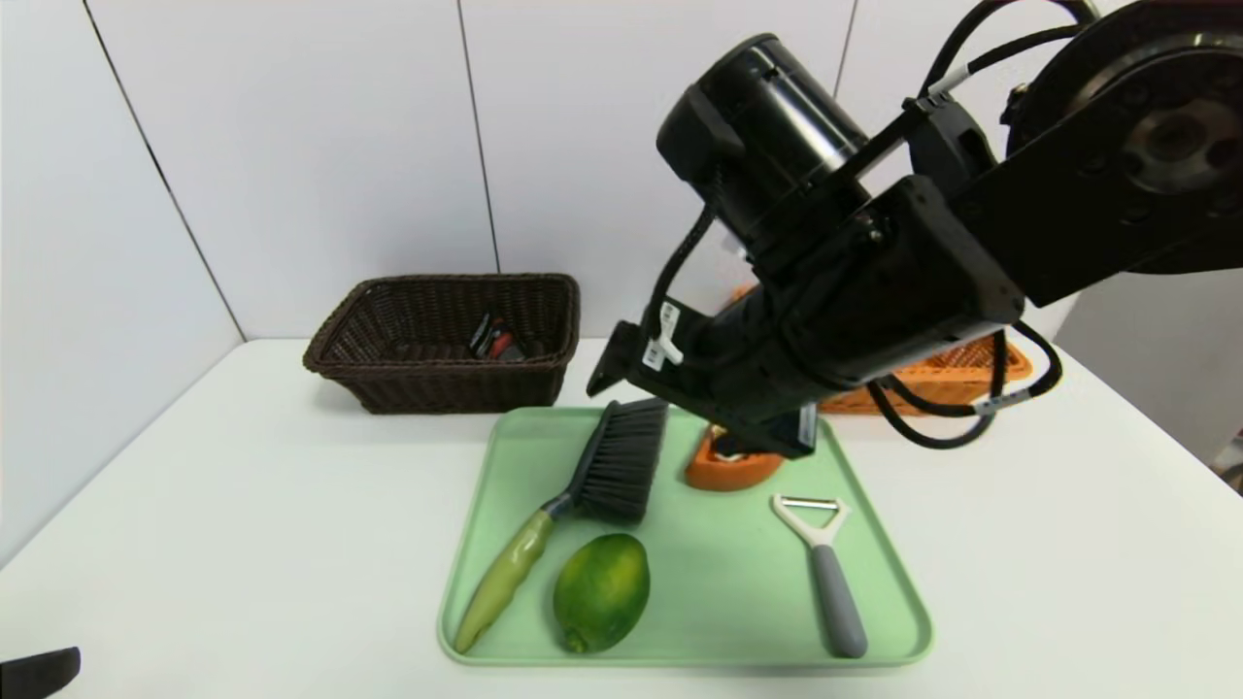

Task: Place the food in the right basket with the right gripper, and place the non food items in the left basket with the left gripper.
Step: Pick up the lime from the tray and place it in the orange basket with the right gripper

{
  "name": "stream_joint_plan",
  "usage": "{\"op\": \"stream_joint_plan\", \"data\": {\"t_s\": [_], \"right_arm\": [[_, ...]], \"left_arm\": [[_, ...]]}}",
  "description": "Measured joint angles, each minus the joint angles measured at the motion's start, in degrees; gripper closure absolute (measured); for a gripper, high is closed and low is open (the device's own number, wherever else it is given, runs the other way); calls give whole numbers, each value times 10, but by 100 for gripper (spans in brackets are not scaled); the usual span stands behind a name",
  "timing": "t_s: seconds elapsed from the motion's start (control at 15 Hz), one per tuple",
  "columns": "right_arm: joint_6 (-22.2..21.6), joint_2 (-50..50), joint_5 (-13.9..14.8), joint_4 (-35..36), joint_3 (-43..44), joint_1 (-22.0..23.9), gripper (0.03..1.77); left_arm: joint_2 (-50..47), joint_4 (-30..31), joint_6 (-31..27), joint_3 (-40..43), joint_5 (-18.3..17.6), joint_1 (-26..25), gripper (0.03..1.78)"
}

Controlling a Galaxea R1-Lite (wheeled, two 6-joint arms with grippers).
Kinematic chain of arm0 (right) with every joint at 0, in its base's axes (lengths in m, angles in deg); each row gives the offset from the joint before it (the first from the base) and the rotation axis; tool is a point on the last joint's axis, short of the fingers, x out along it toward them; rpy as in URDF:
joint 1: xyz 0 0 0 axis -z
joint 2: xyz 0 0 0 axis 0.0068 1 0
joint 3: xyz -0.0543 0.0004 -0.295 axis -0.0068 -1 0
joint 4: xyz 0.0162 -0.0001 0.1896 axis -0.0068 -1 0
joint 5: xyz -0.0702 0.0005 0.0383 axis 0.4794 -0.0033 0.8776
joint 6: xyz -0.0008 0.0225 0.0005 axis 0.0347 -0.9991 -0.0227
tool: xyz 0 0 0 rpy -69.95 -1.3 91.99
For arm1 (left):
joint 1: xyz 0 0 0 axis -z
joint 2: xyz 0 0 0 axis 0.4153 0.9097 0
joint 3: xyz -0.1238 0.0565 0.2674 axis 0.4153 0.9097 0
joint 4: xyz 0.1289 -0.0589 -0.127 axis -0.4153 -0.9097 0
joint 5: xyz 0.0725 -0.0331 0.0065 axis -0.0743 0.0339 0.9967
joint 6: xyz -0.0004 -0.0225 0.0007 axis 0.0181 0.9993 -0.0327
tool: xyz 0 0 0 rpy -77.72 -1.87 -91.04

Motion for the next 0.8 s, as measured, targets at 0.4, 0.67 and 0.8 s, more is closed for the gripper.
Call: {"op": "stream_joint_plan", "data": {"t_s": [0.4, 0.67, 0.8], "right_arm": [[-84, 19, -92, -80, 0, -1, 11], [-133, 55, -141, -77, 2, -1, 11], [-147, 73, -154, -76, 2, 1, 11]], "left_arm": [[-62, -45, -1, 14, 0, 0, 12], [-88, -49, 0, 19, 0, -1, 12], [-95, -50, 0, 19, 1, -1, 12]]}}
